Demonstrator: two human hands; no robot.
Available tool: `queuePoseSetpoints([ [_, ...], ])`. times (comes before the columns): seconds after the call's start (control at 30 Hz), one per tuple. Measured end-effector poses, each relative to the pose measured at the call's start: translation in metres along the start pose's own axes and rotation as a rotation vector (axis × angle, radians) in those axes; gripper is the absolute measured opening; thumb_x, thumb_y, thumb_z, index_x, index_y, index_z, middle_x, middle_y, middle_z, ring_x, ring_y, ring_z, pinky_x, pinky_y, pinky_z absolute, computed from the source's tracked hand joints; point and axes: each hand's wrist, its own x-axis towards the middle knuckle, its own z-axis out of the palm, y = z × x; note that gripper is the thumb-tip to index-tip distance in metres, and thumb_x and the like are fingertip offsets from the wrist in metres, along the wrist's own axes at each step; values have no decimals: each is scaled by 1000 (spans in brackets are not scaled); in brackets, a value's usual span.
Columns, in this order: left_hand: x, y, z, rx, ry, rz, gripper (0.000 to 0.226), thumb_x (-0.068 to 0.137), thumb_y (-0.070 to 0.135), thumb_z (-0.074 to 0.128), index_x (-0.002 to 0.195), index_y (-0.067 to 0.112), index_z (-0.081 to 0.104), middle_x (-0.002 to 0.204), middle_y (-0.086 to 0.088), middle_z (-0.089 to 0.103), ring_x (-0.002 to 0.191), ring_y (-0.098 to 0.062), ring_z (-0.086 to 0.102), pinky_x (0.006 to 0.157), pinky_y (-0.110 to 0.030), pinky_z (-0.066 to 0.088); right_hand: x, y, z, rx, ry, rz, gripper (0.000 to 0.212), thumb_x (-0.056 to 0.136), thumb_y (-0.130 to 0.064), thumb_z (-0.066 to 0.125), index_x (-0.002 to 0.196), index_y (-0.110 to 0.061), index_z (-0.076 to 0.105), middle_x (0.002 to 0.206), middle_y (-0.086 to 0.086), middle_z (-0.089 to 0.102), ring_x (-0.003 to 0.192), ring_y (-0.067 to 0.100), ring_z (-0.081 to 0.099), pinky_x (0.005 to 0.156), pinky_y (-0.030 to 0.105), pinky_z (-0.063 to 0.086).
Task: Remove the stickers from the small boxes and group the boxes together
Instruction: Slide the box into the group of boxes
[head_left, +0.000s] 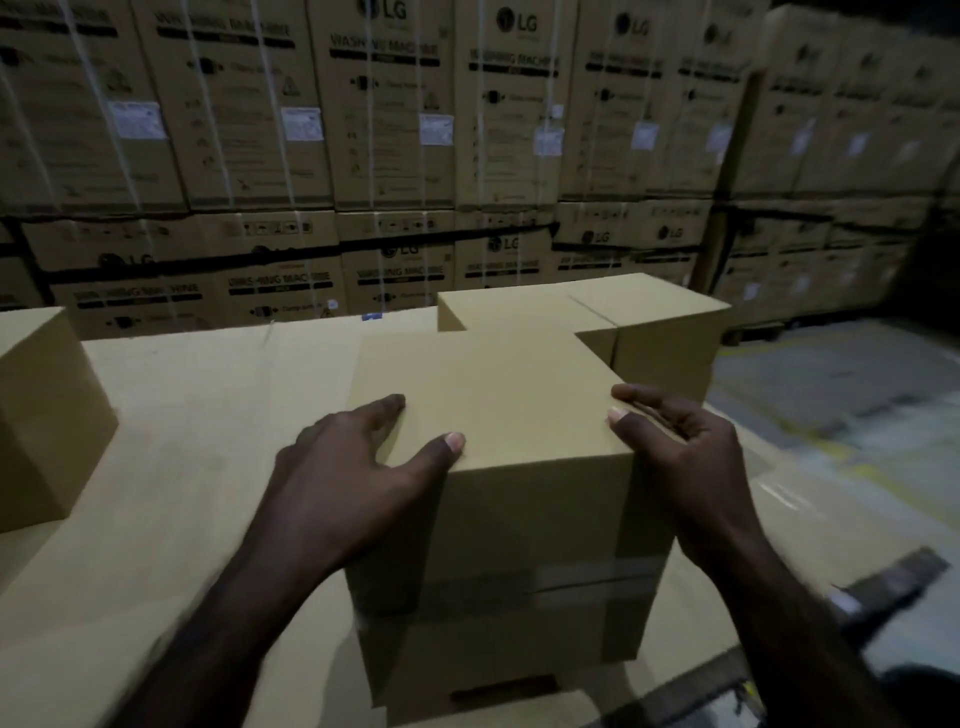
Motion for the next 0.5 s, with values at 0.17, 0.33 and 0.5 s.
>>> queuePoseSetpoints([
  [0.17, 16, 56, 51, -35, -36, 125, 80, 77, 71, 53, 146, 31, 40, 146, 1, 45, 128, -23, 46, 95, -36, 44, 27, 14, -72, -58, 129, -19, 20, 80, -32, 74, 100, -34, 74, 109, -13, 70, 106, 13, 62, 88, 43, 54],
  [0.33, 42, 114, 120, -71, -101, 156, 83, 77, 75, 51, 147, 33, 36, 147, -1, 44, 130, -25, 45, 98, -39, 45, 72, 45, -145, -80, 192, -1, 14, 83, -24, 72, 95, -28, 76, 104, -6, 72, 99, 18, 64, 81, 41, 52],
  [0.5, 69, 169, 203, -148, -183, 130, 87, 75, 79, 50, 148, 34, 32, 149, -3, 41, 133, -27, 41, 101, -47, 45, 129, 82, -220, -87, 166, 44, 14, 84, -21, 70, 95, -27, 76, 107, -3, 70, 101, 20, 62, 80, 41, 49],
])
